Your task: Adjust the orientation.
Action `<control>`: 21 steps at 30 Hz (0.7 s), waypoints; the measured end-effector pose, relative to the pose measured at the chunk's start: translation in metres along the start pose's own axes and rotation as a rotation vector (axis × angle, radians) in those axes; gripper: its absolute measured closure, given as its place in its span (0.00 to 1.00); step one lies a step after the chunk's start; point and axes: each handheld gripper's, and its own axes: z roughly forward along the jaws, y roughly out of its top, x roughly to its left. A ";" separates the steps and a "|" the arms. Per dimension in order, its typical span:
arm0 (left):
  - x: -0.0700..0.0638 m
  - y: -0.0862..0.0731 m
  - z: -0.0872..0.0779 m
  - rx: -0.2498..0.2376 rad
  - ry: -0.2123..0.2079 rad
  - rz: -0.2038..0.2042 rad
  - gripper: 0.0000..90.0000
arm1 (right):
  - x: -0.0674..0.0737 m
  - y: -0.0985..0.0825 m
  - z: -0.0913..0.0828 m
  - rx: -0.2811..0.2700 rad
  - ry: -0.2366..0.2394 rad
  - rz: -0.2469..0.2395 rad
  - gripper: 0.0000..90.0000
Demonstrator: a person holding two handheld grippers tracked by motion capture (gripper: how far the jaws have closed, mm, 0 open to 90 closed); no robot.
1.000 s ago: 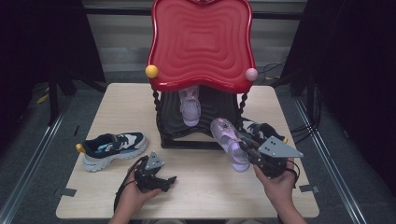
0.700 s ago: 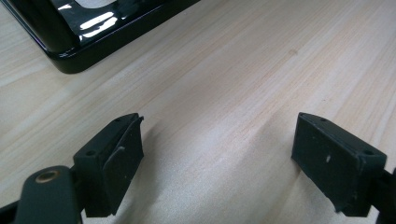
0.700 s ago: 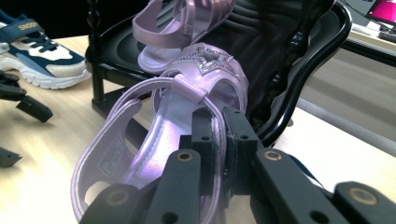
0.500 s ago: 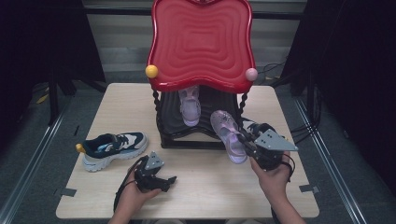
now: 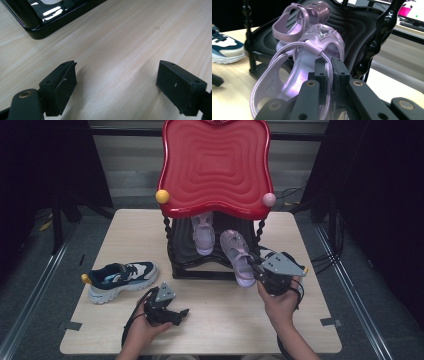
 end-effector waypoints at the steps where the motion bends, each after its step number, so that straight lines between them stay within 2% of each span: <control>1: 0.000 0.000 0.000 0.000 0.000 0.000 0.17 | 0.001 0.001 0.002 -0.002 -0.009 0.005 0.93; 12: 0.000 0.000 0.000 0.000 -0.001 0.000 0.17 | 0.004 0.009 0.018 -0.012 -0.075 0.037 0.93; 21: 0.000 0.000 0.000 0.000 -0.001 0.000 0.17 | 0.008 0.014 0.030 -0.019 -0.117 0.026 0.93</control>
